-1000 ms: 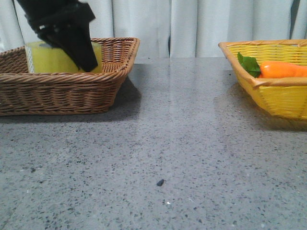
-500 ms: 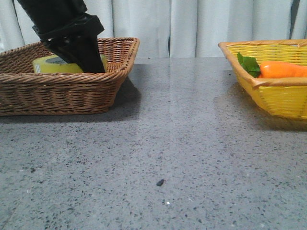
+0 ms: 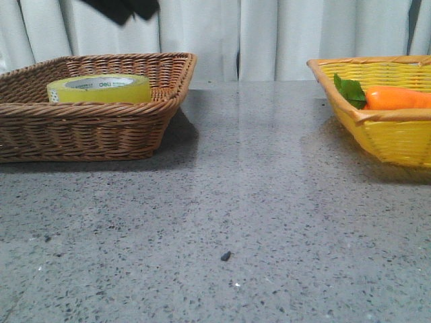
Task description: Transfer tape with both arms
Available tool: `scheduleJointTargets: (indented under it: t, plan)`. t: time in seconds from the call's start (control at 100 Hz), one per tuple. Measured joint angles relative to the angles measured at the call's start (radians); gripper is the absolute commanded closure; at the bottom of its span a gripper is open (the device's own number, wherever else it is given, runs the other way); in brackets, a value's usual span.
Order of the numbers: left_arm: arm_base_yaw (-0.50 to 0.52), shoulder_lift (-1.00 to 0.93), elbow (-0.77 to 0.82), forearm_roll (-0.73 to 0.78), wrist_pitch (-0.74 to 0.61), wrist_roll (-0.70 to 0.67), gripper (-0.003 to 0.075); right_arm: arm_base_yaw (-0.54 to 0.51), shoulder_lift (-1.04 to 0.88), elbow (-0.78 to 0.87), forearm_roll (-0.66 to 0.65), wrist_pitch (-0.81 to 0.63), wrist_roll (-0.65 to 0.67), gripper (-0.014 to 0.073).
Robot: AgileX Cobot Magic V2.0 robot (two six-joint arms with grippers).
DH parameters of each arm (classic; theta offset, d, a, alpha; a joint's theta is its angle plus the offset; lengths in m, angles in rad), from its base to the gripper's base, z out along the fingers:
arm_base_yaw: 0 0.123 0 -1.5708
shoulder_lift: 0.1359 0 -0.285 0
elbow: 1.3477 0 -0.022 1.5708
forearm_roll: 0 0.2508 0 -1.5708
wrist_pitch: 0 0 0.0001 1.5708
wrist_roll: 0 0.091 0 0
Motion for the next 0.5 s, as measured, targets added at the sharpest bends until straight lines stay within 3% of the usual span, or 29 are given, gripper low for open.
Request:
scheduleJointTargets:
  t: [0.17, 0.5]
  plan:
    - [0.0, -0.152, 0.021, -0.073, -0.031, 0.021, 0.0743, 0.0, -0.159, 0.178, -0.1, -0.102, 0.072, 0.0652]
    - [0.0, -0.479, 0.245, -0.114, -0.209, 0.056, 0.0741, 0.0, -0.522, 0.502, -0.187, -0.277, 0.092, 0.0652]
